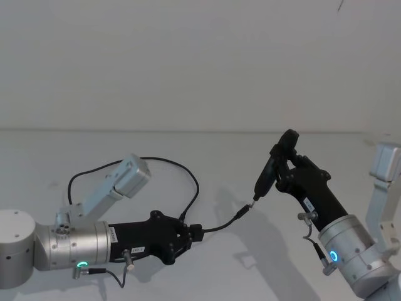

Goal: Pick up the data cable with the one hand.

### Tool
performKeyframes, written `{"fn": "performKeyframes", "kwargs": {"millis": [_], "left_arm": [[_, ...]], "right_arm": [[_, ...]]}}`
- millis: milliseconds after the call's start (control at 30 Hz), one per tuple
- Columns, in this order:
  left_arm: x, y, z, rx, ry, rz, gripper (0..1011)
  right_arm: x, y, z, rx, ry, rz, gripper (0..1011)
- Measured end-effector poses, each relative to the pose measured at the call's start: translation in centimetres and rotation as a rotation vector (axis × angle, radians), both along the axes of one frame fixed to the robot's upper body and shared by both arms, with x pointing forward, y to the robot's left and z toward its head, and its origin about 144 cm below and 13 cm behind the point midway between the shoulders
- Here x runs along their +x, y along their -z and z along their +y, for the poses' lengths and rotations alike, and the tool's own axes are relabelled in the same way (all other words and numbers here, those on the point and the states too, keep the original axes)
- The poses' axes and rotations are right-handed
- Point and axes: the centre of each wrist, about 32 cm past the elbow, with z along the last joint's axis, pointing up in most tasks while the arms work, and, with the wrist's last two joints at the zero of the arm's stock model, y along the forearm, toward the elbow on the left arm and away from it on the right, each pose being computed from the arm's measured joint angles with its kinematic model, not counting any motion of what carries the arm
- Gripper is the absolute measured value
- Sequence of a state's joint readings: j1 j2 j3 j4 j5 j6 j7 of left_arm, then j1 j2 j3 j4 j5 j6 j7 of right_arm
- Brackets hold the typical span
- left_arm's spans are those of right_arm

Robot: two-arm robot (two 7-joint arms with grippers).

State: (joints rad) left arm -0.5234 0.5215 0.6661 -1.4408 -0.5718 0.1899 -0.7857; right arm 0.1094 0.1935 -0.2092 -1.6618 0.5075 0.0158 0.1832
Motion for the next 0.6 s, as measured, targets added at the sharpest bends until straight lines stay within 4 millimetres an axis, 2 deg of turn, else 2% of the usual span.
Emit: {"fn": "performKeyframes", "kwargs": {"millis": [600], "left_arm": [[0.0, 0.0, 0.0, 0.0, 0.0, 0.0, 47]], "right_arm": [[0.02, -0.16, 0.14, 0.01, -0.015, 0.007, 279]]}}
